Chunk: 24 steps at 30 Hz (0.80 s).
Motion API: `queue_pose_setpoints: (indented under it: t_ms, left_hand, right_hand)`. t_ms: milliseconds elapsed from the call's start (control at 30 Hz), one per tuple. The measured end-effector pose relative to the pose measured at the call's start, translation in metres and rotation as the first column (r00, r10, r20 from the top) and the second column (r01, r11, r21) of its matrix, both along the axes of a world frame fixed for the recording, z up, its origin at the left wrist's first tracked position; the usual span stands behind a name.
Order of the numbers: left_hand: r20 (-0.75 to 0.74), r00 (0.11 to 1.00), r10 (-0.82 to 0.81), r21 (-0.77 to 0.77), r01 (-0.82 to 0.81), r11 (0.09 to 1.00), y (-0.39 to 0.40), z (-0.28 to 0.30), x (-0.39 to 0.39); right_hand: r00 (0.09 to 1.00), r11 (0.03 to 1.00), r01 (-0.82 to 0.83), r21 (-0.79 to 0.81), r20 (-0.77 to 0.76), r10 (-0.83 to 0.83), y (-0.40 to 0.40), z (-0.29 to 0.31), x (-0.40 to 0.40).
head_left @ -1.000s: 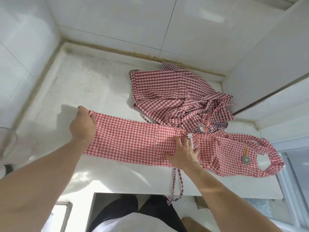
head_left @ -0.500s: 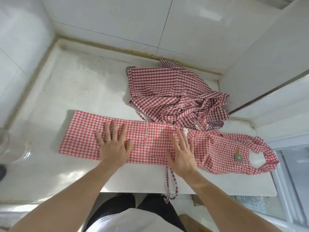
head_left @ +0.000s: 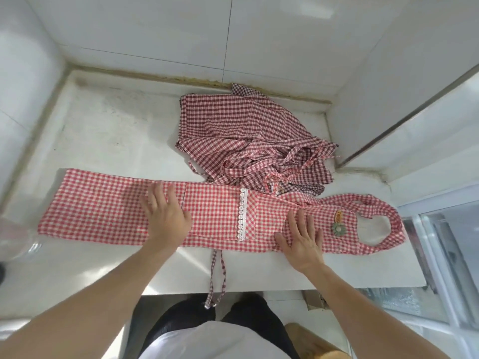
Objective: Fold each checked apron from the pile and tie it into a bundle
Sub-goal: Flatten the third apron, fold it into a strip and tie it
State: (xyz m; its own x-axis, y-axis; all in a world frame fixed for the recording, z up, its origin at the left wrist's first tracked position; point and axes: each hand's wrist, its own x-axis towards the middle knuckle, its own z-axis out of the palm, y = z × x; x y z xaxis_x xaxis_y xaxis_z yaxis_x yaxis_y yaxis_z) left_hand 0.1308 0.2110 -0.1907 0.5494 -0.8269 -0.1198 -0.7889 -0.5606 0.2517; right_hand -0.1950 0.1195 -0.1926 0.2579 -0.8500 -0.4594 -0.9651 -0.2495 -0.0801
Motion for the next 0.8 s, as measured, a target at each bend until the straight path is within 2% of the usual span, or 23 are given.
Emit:
queue_pose_setpoints:
  t_ms: [67, 133, 200, 233, 300, 367, 400, 467, 567, 633, 733, 800]
  left_hand:
    - [-0.051, 0.986, -0.159, -0.176, 0.148, 0.973, -0.01, 0.007, -0.052]
    - [-0.199, 0.943, -0.266, -0.225, 0.22, 0.949, -0.015, 0.005, -0.093]
    - [-0.303, 0.905, -0.297, -0.143, 0.265, 0.954, -0.021, -0.006, -0.125]
    - [-0.29, 0.91, -0.297, -0.063, 0.291, 0.955, -0.021, -0.013, -0.129]
    - [-0.204, 0.929, -0.308, 0.124, 0.336, 0.934, -0.025, -0.022, -0.137]
    - [-0.198, 0.934, -0.297, 0.237, 0.339, 0.91, -0.03, -0.024, -0.14]
    - [-0.222, 0.932, -0.287, 0.258, 0.34, 0.904, -0.032, -0.023, -0.137]
    - [-0.255, 0.93, -0.263, 0.309, 0.336, 0.89, -0.035, -0.02, -0.137]
    - [-0.251, 0.935, -0.252, 0.369, 0.333, 0.868, -0.039, -0.015, -0.136]
    - [-0.259, 0.935, -0.244, 0.387, 0.332, 0.86, -0.039, -0.012, -0.14]
    - [-0.273, 0.927, -0.256, 0.391, 0.35, 0.851, -0.039, -0.008, -0.136]
    - [-0.281, 0.924, -0.26, 0.383, 0.356, 0.852, -0.038, -0.007, -0.134]
  right_hand:
    - [1.0, 0.999, -0.014, 0.041, 0.022, 0.013, -0.004, 0.005, -0.004]
    - [0.998, 0.995, -0.019, 0.101, 0.059, 0.013, -0.009, 0.013, -0.005]
    - [0.99, 0.993, -0.014, 0.121, 0.139, -0.003, -0.018, 0.023, -0.016]
    - [0.979, 0.996, -0.009, 0.084, 0.206, -0.008, -0.022, 0.027, -0.017]
    - [0.948, 0.995, 0.029, -0.1, 0.317, 0.004, -0.035, 0.036, -0.03]
    - [0.947, 0.962, 0.029, -0.272, 0.317, 0.061, -0.055, 0.04, -0.041]
    - [0.953, 0.957, -0.005, -0.289, 0.289, 0.092, -0.066, 0.044, -0.04]
    - [0.961, 0.982, -0.103, -0.156, 0.241, 0.139, -0.09, 0.049, -0.04]
    - [0.971, 0.989, -0.134, 0.064, 0.209, 0.118, -0.12, 0.05, -0.043]
    - [0.974, 0.985, -0.13, 0.113, 0.199, 0.105, -0.127, 0.049, -0.056]
    - [0.967, 0.961, -0.245, 0.129, 0.105, 0.233, -0.127, 0.043, -0.077]
    - [0.971, 0.961, -0.23, 0.152, 0.104, 0.216, -0.133, 0.04, -0.089]
